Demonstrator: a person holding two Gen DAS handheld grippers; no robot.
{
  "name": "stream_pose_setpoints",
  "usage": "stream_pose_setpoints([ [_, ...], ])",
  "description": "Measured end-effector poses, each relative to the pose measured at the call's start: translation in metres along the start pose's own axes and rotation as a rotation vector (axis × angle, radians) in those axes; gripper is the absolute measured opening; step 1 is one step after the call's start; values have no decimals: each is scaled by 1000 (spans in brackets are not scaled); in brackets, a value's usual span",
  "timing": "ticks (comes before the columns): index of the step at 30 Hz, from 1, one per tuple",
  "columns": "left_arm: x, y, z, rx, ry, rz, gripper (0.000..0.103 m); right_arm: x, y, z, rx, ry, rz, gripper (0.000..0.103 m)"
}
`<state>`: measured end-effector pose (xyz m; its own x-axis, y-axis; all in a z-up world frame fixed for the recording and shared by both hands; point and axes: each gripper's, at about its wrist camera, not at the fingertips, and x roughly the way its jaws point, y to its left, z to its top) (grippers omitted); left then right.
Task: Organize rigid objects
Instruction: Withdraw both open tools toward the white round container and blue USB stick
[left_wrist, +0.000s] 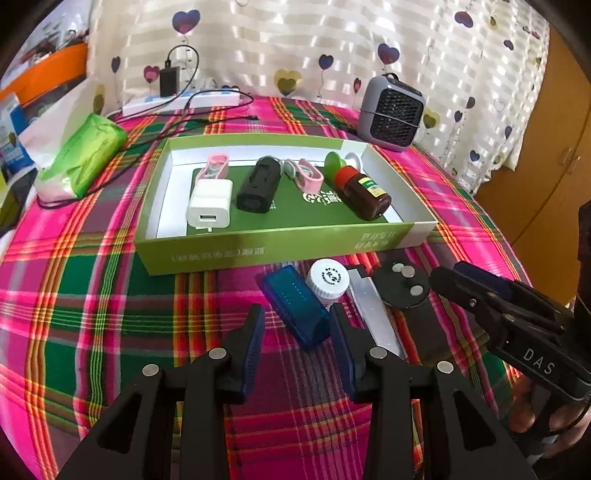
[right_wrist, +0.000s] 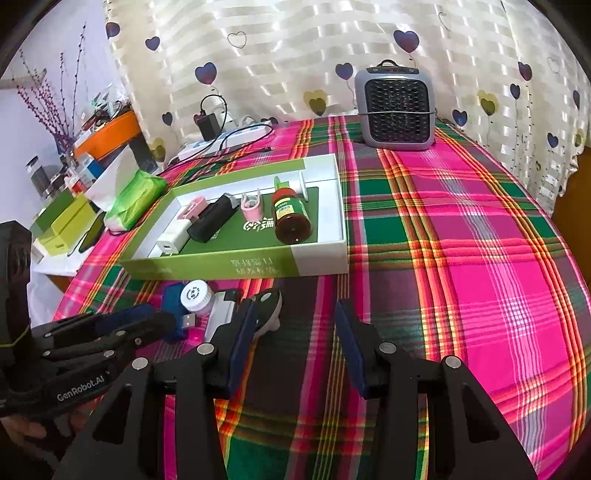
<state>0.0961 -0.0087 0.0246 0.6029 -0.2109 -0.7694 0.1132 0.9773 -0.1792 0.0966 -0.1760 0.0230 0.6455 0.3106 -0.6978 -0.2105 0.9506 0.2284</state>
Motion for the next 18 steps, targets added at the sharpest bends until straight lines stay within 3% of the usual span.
stream_pose_setpoints([
  [8,0,2,4,19,10,40,35,1,1,0,-9,4,10,46],
  [14,9,-1,11,-4,36,-5,35,3,1,1,-3,7,10,46],
  [18,14,-3,15,5,45,24,36,2,0,1,0,5,6,46],
])
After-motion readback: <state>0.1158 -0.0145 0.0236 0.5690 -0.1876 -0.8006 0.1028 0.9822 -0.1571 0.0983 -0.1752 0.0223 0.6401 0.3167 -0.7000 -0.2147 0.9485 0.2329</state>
